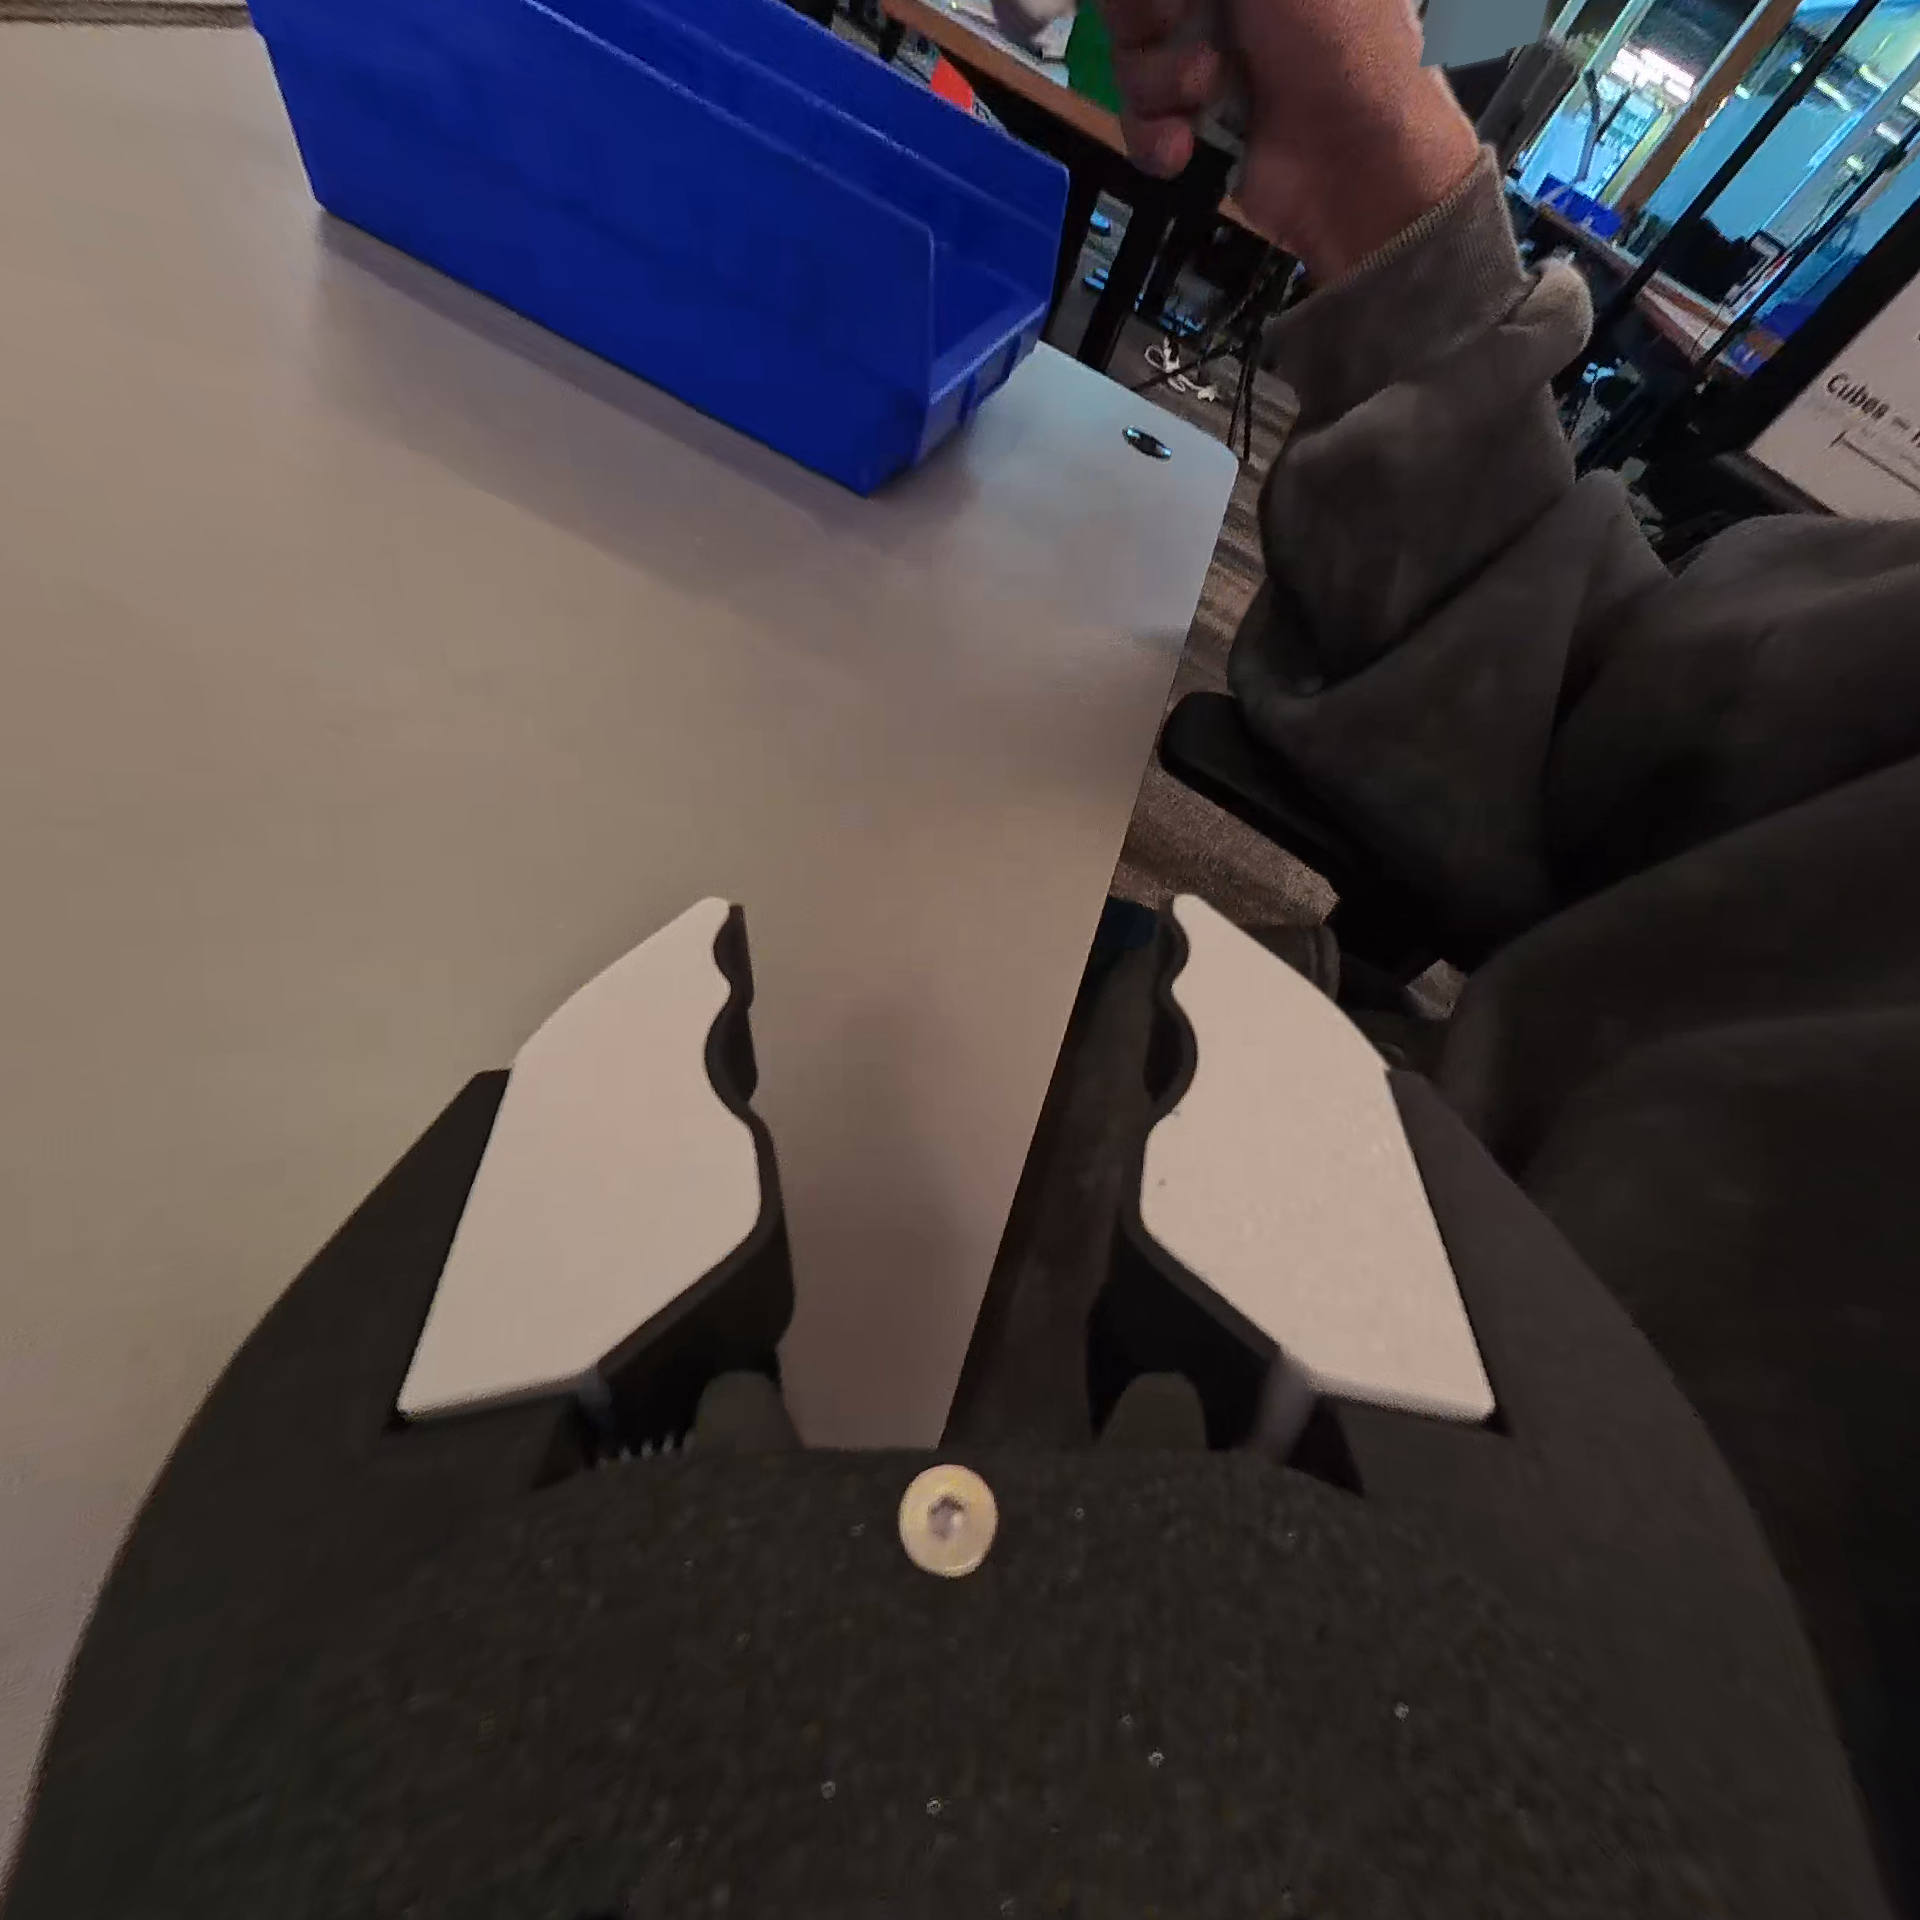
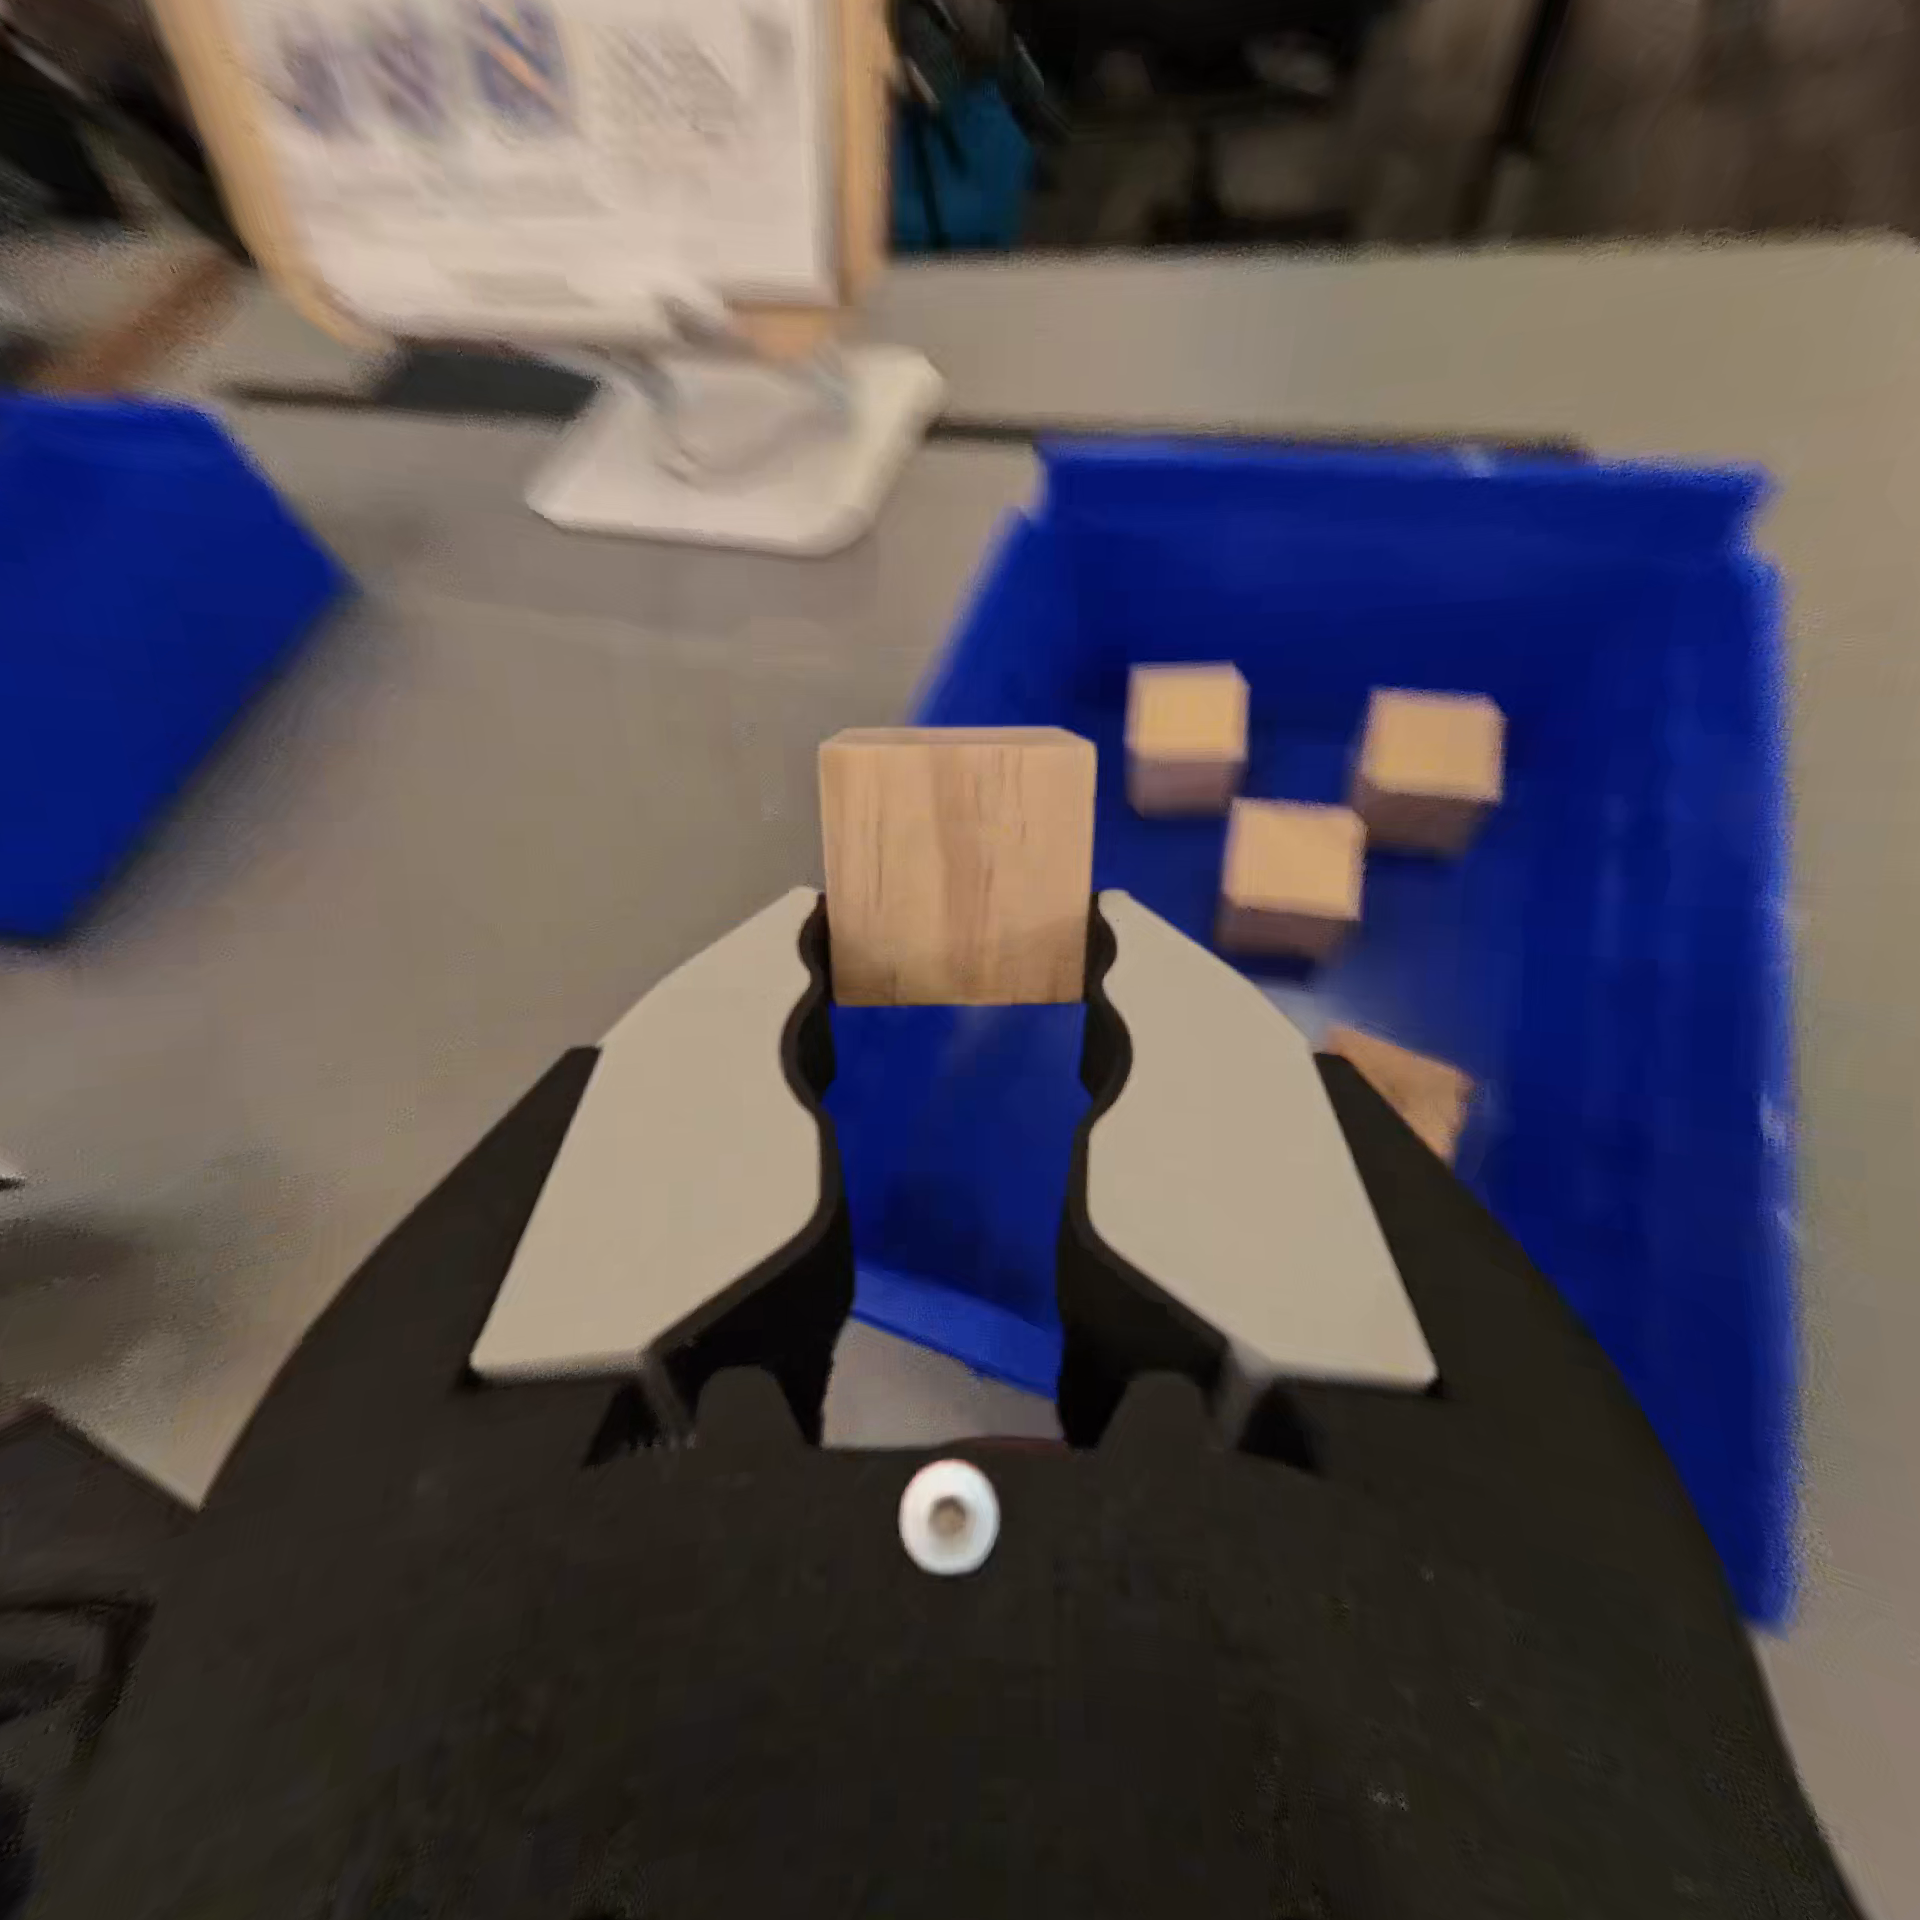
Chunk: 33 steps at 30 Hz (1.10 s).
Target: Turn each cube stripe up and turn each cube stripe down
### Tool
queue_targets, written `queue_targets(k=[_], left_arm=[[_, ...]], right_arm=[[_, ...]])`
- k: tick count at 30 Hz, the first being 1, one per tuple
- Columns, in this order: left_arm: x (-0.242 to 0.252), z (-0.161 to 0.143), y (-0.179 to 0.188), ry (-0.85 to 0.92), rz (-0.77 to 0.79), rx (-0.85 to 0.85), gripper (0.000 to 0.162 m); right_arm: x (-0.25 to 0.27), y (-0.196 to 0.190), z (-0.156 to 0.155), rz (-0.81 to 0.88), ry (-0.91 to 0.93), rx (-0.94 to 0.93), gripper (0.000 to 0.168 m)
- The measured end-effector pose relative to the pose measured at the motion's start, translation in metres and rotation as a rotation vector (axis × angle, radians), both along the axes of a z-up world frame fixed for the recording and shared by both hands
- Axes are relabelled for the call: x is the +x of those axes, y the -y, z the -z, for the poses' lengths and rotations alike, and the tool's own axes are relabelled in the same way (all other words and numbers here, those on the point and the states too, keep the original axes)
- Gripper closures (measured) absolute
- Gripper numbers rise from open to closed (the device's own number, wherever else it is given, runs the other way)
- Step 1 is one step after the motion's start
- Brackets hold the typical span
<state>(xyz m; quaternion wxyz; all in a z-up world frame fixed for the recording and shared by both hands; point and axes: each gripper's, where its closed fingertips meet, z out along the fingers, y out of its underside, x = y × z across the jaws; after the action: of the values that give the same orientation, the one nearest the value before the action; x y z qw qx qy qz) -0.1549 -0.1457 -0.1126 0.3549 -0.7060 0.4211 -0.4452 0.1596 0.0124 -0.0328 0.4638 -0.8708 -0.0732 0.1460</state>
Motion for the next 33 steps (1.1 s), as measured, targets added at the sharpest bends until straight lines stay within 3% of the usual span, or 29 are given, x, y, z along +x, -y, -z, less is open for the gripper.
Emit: queue_targets(k=[7, 13, 17, 20, 24, 27, 29, 31, 33], left_arm=[[0.003, 0.003, 0.005, 0.021, 0.033, -0.095, 0.089], [0.000, -0.003, 0.005, 0.069, 0.047, -0.176, 0.089], [0.001, 0.000, 0.007, 0.063, 0.065, -0.200, 0.089], [0.002, 0.002, 0.009, 0.047, 0.070, -0.188, 0.088], [0.000, 0.000, 0.007, 0.031, 0.053, -0.129, 0.089], [-0.004, 0.001, -0.001, 0.006, 0.017, -0.053, 0.090], [-0.007, 0.004, -0.008, -0.028, -0.023, -0.011, 0.090], [-0.010, 0.007, -0.013, -0.065, -0.052, 0.017, 0.089], [-0.014, 0.012, -0.017, -0.104, -0.075, 0.044, 0.089]], right_arm=[[0.032, -0.017, 0.118, 0.079, 0.244, -0.413, 0.123], [0.038, -0.018, 0.144, 0.096, 0.381, -0.605, 0.123], [0.039, -0.019, 0.145, 0.108, 0.346, -0.614, 0.123], [0.042, -0.014, 0.126, 0.094, 0.365, -0.554, 0.105], [0.029, 0.002, 0.032, 0.058, 0.256, -0.250, 0.123], [-0.030, 0.025, -0.044, -0.141, 0.050, 0.110, 0.121], [-0.088, 0.046, -0.075, -0.327, -0.125, 0.322, 0.117], [-0.144, 0.064, -0.073, -0.479, -0.303, 0.438, 0.118], [-0.198, 0.079, -0.039, -0.595, -0.454, 0.407, 0.111]])
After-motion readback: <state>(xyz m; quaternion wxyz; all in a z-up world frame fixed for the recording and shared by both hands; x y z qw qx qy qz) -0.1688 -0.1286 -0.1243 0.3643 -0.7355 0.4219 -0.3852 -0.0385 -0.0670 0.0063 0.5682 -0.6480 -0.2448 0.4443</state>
